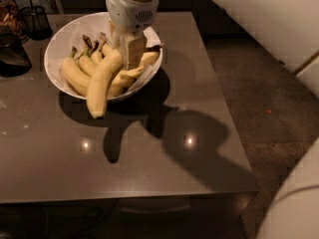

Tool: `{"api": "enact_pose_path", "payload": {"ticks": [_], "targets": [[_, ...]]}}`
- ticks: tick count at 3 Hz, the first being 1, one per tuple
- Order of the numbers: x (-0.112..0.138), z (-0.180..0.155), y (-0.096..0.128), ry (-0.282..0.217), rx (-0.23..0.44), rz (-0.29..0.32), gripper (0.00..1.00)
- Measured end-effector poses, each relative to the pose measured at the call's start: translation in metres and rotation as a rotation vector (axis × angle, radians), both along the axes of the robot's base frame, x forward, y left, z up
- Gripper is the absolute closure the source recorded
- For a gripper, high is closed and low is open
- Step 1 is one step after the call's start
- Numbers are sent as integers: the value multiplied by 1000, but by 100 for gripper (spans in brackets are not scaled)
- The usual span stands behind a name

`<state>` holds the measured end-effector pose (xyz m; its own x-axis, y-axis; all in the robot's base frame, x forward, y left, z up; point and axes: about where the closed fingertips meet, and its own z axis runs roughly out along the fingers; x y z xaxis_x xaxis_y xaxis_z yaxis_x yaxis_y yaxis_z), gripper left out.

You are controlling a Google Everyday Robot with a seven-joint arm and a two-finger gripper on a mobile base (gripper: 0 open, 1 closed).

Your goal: Pick banana from white bowl

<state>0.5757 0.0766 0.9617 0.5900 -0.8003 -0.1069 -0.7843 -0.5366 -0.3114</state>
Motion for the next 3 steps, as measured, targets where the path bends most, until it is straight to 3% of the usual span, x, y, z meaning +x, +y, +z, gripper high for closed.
{"api": "enact_pose_path", "payload": {"ticks": [1,2,3], "targets": [[-24,2,-6,9,39,-12,100],[-71,5,-11,40,77,-32,100],[-72,5,-11,40,77,-32,100]]}}
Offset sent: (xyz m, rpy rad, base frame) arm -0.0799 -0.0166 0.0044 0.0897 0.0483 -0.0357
